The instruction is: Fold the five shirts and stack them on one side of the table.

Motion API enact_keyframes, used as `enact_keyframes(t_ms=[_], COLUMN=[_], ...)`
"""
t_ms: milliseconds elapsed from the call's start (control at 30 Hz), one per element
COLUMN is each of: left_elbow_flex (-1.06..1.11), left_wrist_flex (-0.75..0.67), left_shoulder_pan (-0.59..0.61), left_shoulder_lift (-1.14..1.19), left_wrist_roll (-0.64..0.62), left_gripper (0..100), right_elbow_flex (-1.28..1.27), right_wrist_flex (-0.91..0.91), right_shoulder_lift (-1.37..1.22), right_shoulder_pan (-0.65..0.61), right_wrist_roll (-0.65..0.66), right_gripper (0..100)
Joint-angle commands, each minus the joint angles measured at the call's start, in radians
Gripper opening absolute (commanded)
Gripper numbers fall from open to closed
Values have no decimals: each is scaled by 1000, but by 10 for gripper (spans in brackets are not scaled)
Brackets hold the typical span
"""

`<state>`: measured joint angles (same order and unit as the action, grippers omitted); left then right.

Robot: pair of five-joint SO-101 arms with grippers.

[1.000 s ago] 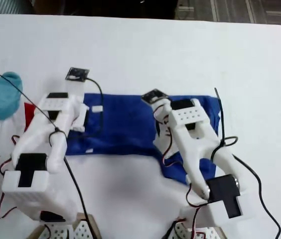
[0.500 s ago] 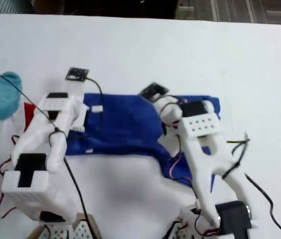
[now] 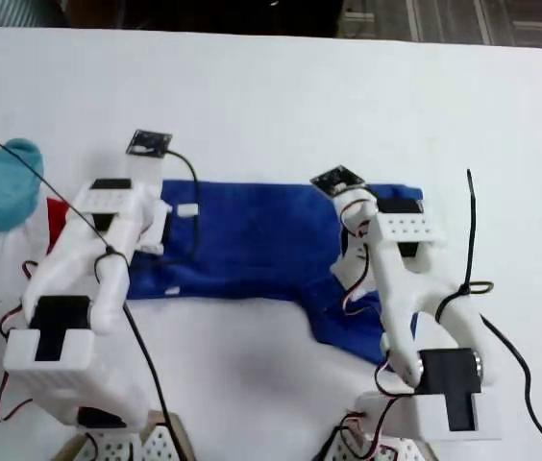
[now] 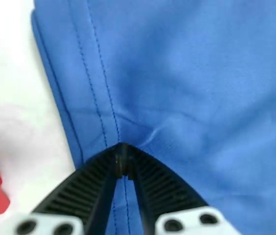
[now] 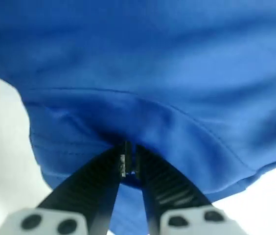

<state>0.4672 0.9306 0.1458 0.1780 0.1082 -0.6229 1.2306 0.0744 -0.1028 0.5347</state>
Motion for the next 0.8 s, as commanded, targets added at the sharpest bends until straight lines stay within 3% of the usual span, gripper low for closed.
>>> enact_keyframes(t_ms=[0, 200, 367, 567, 700, 767], left_elbow_flex=[1, 1, 1, 1, 1, 1], left_wrist_flex=[-32, -32, -40, -40, -40, -38], left_shoulder_pan=[8, 8, 8, 8, 8, 8], left_shoulder_lift=[-5, -5, -5, -5, -5, -5], left_wrist_roll=[-8, -8, -8, -8, -8, -8], left_gripper=[26, 26, 26, 26, 26, 26], right_elbow_flex=[9, 8, 15, -32, -89, -60], right_wrist_flex=[84, 255, 257, 58, 45, 41], right_shoulder_lift=[48, 65, 127, 142, 99, 102], right_shoulder_pan=[-18, -73, -65, -99, -154, -117], right_wrist_roll=[12, 110, 152, -12, -17, -20], right_gripper=[21, 21, 21, 21, 21, 21])
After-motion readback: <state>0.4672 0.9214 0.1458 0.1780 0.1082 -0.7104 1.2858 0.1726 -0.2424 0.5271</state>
